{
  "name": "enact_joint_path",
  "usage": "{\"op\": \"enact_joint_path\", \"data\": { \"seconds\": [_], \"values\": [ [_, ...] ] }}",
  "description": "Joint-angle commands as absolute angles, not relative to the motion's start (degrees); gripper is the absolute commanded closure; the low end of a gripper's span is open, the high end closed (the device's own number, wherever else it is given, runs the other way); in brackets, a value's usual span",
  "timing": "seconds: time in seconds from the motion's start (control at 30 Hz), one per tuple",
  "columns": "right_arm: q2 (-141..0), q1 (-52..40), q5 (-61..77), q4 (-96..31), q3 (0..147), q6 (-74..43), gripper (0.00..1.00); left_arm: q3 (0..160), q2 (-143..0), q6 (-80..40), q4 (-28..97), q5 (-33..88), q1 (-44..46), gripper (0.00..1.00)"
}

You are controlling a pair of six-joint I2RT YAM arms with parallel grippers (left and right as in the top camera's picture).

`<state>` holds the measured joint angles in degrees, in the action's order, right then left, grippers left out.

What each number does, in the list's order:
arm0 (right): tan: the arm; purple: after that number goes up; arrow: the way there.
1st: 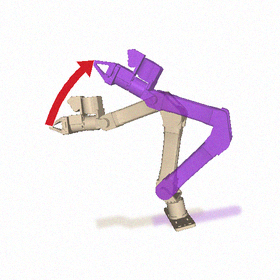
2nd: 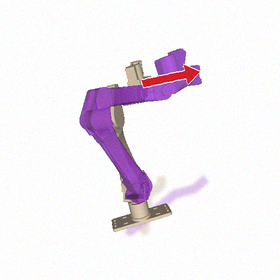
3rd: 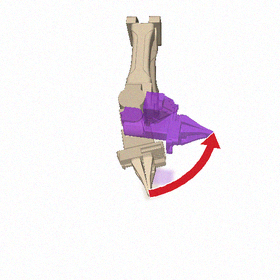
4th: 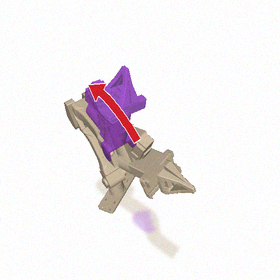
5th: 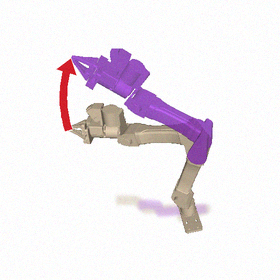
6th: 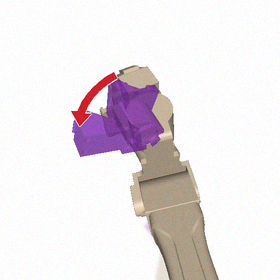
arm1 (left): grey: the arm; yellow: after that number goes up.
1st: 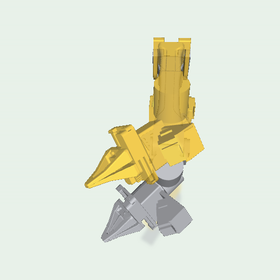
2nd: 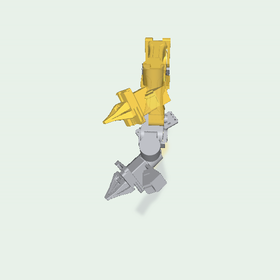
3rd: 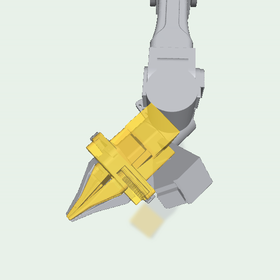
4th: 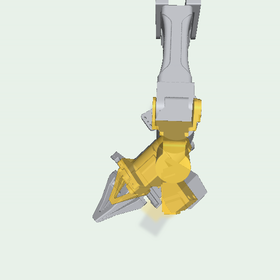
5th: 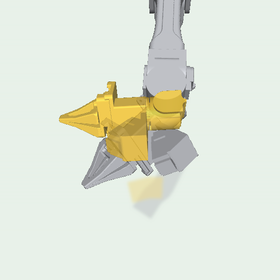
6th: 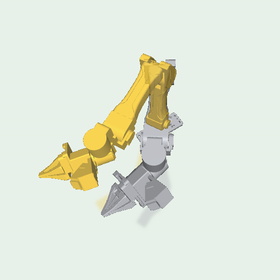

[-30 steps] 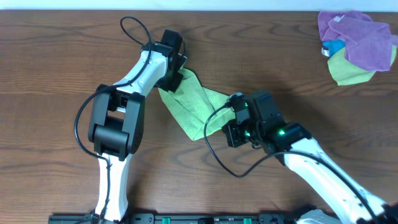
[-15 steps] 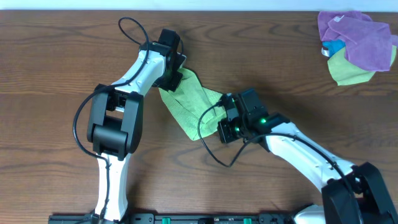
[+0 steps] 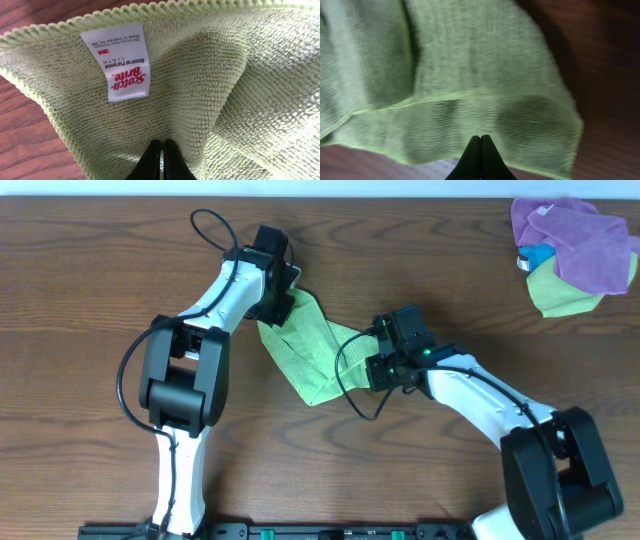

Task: Fold the cloth
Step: 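Grasp the cloth's right corner with the right gripper while left holds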

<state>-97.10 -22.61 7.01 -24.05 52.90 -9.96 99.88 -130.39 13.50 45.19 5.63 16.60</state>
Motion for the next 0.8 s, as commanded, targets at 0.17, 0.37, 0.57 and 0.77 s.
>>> {"op": "enact_joint_path", "data": {
  "seconds": [0.17,0.37,0.57,0.77],
  "values": [
    [-98.0,-20.9,4.5,-20.3,53.9,-7.8,0.99,98.4,-131.2,13.2,45.1,7.6,16.9,0.94],
    [-100.5,-20.9,4.5,-19.0,53.9,-7.9,0.98,98.4,-131.2,13.2,45.1,7.6,16.9,0.94],
    [-102.6,-20.9,4.5,-18.6,53.9,-7.8,0.98,98.4,-131.2,13.0,45.1,7.6,16.9,0.95],
    [-105.0,-20.9,2.6,-23.7,53.9,-8.5,0.98,98.4,-131.2,13.0,44.9,7.5,16.9,0.94]
  ]
}}
